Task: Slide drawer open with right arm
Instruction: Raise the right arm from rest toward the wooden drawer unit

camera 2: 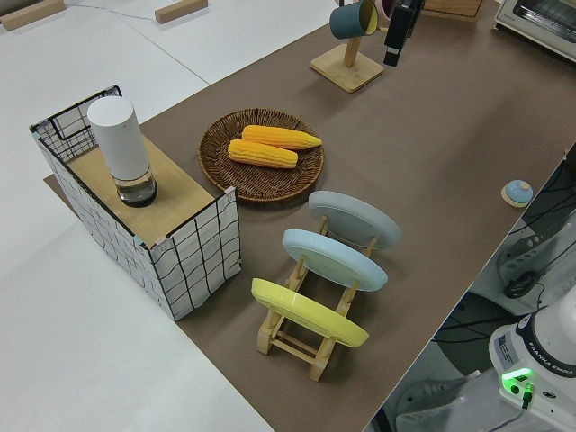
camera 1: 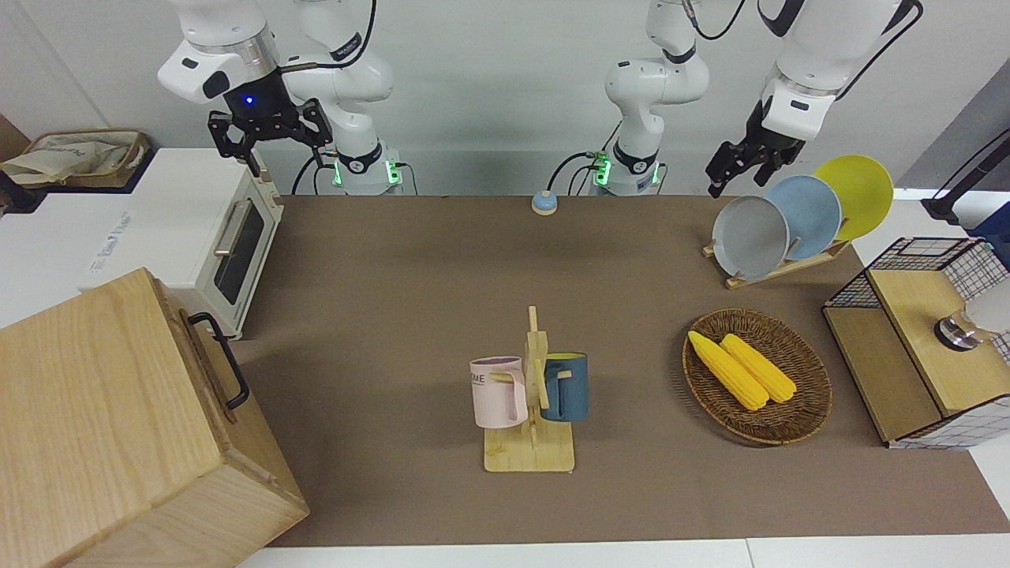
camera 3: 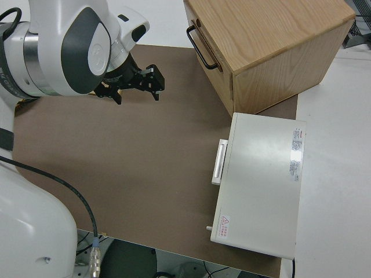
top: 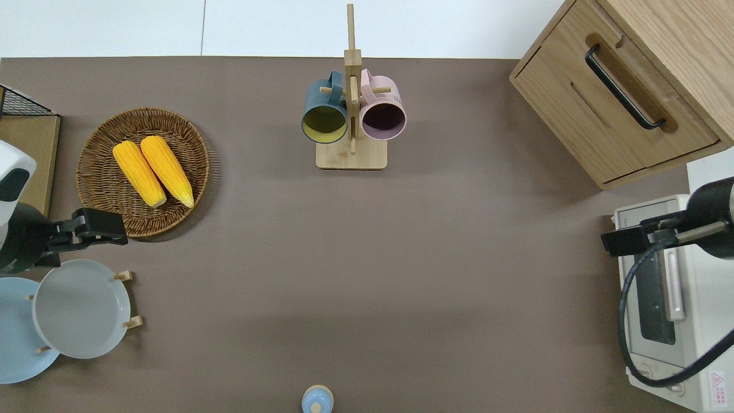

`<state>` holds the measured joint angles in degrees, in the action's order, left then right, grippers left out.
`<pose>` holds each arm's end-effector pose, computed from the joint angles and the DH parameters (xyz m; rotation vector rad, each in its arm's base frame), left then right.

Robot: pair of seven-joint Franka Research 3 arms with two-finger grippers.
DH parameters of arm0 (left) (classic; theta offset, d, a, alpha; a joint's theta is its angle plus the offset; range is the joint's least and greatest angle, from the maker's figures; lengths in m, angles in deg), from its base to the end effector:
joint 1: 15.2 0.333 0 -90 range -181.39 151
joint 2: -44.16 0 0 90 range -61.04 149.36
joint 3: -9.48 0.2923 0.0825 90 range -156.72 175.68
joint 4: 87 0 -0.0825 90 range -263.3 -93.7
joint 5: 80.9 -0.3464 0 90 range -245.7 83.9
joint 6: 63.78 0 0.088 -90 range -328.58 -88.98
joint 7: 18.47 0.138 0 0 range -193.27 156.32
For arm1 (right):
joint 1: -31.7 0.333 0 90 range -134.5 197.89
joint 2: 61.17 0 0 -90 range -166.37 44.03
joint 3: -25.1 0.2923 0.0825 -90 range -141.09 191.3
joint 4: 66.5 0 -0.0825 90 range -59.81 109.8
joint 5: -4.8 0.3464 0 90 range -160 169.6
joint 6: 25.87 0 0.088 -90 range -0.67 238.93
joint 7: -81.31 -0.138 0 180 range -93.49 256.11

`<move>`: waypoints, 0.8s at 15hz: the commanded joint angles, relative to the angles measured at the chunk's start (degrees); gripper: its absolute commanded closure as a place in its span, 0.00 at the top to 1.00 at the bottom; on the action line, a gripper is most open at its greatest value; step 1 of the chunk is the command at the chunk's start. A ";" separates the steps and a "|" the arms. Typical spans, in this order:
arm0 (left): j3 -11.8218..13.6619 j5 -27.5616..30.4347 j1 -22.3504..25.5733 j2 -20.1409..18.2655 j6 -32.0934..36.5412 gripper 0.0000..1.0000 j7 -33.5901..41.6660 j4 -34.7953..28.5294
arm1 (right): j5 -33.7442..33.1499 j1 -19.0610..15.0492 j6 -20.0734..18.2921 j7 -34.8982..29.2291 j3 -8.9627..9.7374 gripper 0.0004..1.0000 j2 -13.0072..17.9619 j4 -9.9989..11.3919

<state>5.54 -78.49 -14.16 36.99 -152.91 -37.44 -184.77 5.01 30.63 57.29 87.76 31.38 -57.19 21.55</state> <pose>0.4761 -0.0318 0.5719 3.0825 0.4360 -0.0495 0.4817 0.0464 0.6086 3.1215 0.3188 -0.0256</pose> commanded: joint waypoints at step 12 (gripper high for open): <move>0.25 0.05 -0.07 -0.48 0.89 0.99 0.51 0.21 | -11.63 5.55 1.66 -6.18 0.40 0.97 -1.08 -0.95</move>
<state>5.54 -78.49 -14.16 36.99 -152.91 -37.44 -184.77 -2.90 34.59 58.44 83.09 31.37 -57.33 21.26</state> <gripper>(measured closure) 0.004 0.018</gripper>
